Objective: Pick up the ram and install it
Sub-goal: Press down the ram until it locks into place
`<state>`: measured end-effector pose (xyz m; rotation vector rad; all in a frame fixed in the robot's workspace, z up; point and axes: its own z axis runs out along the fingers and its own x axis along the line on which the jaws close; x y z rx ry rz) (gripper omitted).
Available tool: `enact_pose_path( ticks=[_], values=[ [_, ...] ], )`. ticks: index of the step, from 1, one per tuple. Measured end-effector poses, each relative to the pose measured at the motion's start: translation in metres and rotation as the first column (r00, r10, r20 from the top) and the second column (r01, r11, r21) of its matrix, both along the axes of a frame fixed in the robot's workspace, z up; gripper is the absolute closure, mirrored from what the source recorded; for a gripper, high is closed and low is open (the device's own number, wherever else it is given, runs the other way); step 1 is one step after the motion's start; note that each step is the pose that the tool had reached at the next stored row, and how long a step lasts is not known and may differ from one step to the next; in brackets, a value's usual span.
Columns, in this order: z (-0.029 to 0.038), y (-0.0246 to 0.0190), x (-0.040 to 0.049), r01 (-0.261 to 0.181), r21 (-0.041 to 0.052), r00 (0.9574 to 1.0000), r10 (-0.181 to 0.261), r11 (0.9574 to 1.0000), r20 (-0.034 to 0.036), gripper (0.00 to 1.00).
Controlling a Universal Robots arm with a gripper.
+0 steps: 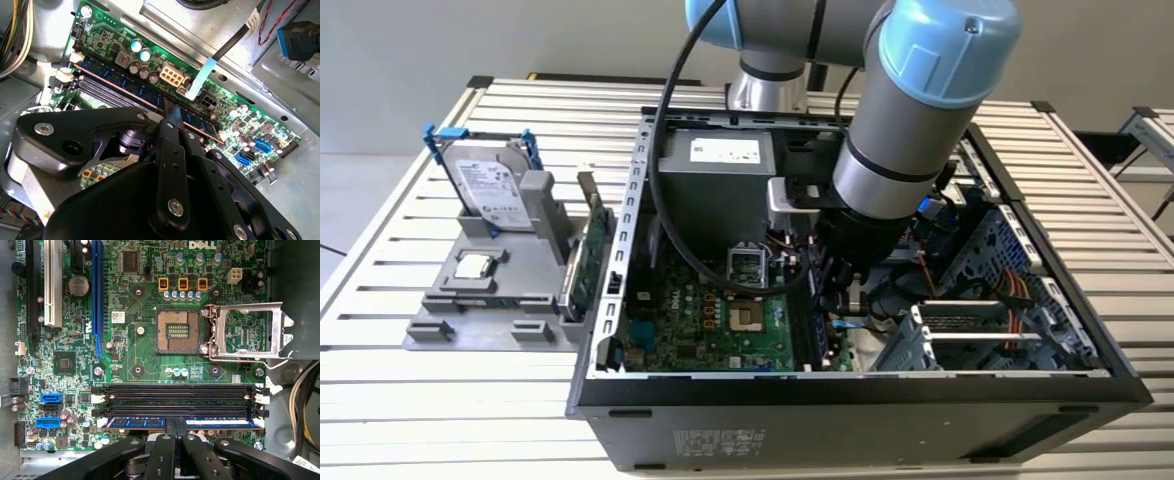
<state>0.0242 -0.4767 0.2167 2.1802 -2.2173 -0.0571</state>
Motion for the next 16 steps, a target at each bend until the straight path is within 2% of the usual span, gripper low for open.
enact_pose_path(
  ticks=[16],
  values=[
    [0.001,0.0,0.0,0.0,-0.0001,1.0,0.0,1.0,0.0008,1.0]
  ],
)
